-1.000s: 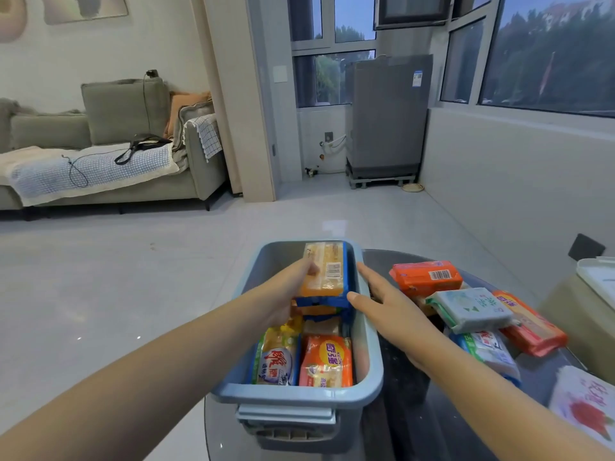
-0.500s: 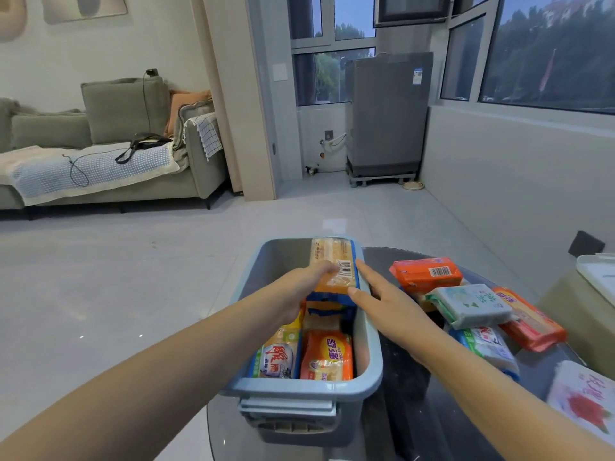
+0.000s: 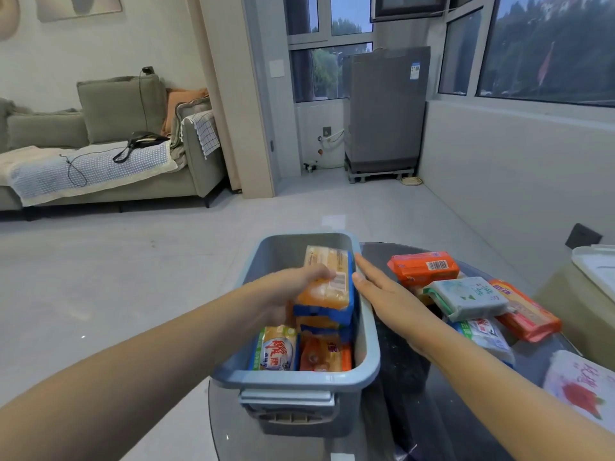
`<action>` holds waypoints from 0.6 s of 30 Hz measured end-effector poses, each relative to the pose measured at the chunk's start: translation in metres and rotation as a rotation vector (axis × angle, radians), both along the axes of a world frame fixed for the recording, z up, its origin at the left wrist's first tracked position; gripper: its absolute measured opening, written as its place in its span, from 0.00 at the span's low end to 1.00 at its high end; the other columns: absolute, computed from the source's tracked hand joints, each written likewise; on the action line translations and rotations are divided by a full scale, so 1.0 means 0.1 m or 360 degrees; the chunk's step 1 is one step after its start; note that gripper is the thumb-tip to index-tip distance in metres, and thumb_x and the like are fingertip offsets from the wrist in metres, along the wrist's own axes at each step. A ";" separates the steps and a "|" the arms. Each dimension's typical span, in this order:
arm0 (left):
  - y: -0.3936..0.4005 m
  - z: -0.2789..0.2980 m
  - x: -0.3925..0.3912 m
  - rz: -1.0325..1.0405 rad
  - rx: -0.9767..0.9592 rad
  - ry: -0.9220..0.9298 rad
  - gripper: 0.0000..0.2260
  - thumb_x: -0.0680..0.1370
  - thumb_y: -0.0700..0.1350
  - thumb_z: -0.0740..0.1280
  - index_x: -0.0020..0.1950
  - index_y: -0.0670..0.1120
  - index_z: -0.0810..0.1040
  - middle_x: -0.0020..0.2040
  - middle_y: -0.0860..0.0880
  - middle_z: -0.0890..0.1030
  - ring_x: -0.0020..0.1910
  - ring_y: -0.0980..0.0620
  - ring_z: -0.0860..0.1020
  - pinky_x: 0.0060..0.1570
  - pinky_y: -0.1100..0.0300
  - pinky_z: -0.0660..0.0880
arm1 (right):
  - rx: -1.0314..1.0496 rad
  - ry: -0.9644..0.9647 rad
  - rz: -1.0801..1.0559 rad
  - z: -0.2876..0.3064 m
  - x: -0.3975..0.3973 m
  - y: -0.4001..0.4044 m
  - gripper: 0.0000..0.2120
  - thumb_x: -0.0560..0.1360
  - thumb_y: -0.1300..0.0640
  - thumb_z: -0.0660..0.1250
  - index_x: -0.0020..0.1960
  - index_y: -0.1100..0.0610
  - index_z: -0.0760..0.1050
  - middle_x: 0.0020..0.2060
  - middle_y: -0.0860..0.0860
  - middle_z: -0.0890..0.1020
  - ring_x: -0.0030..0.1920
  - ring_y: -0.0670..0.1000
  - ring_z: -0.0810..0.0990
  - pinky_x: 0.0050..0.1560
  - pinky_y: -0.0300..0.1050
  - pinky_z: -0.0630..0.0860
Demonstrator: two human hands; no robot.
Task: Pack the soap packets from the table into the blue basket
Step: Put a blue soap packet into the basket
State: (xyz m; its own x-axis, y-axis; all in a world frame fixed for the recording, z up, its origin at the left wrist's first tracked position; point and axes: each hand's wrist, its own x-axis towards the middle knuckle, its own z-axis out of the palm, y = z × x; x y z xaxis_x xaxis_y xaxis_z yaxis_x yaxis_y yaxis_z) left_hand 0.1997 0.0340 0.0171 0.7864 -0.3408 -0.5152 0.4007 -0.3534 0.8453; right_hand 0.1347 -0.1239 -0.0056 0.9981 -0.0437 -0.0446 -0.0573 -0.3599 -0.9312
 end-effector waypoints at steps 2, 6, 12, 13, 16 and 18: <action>0.14 -0.03 -0.15 -0.0119 -0.0013 0.0117 0.18 0.72 0.49 0.69 0.60 0.44 0.77 0.51 0.44 0.84 0.49 0.45 0.81 0.62 0.46 0.73 | -0.0006 0.0014 -0.0018 -0.02 0.00 0.01 0.25 0.79 0.44 0.53 0.74 0.39 0.50 0.74 0.47 0.61 0.72 0.51 0.61 0.66 0.47 0.62; 0.30 -0.08 -0.38 -0.0235 -0.0097 0.0257 0.13 0.73 0.43 0.69 0.57 0.45 0.78 0.47 0.46 0.86 0.45 0.48 0.84 0.51 0.53 0.80 | 0.0008 0.0042 -0.0045 -0.02 -0.02 0.06 0.26 0.78 0.43 0.53 0.73 0.37 0.48 0.74 0.48 0.60 0.72 0.52 0.61 0.67 0.50 0.62; 0.35 0.01 -0.28 -0.0503 0.0374 0.0157 0.16 0.73 0.56 0.70 0.57 0.49 0.77 0.48 0.49 0.86 0.47 0.52 0.83 0.49 0.57 0.80 | 0.0004 0.0063 -0.0027 0.00 -0.09 0.06 0.26 0.79 0.44 0.53 0.74 0.39 0.46 0.74 0.50 0.61 0.71 0.54 0.64 0.66 0.52 0.65; 0.35 0.03 -0.26 -0.0508 0.0448 0.0109 0.15 0.73 0.57 0.69 0.53 0.49 0.78 0.43 0.50 0.86 0.43 0.53 0.84 0.45 0.59 0.80 | 0.0000 0.0066 -0.0022 -0.01 -0.09 0.06 0.27 0.79 0.44 0.53 0.74 0.39 0.45 0.74 0.50 0.61 0.70 0.54 0.64 0.66 0.53 0.65; 0.30 0.06 -0.26 -0.0484 0.0383 0.0115 0.12 0.76 0.53 0.66 0.52 0.46 0.78 0.42 0.50 0.86 0.43 0.52 0.83 0.50 0.55 0.80 | -0.0011 0.0071 -0.0012 -0.03 -0.10 0.06 0.27 0.79 0.43 0.53 0.74 0.38 0.44 0.74 0.50 0.61 0.70 0.54 0.65 0.66 0.52 0.65; 0.24 0.05 -0.30 -0.0463 0.0411 0.0066 0.16 0.76 0.53 0.66 0.58 0.44 0.77 0.51 0.47 0.84 0.51 0.48 0.82 0.57 0.49 0.77 | -0.0026 0.0074 0.0002 -0.04 -0.09 0.07 0.28 0.78 0.43 0.53 0.74 0.38 0.43 0.73 0.51 0.62 0.69 0.54 0.67 0.66 0.52 0.66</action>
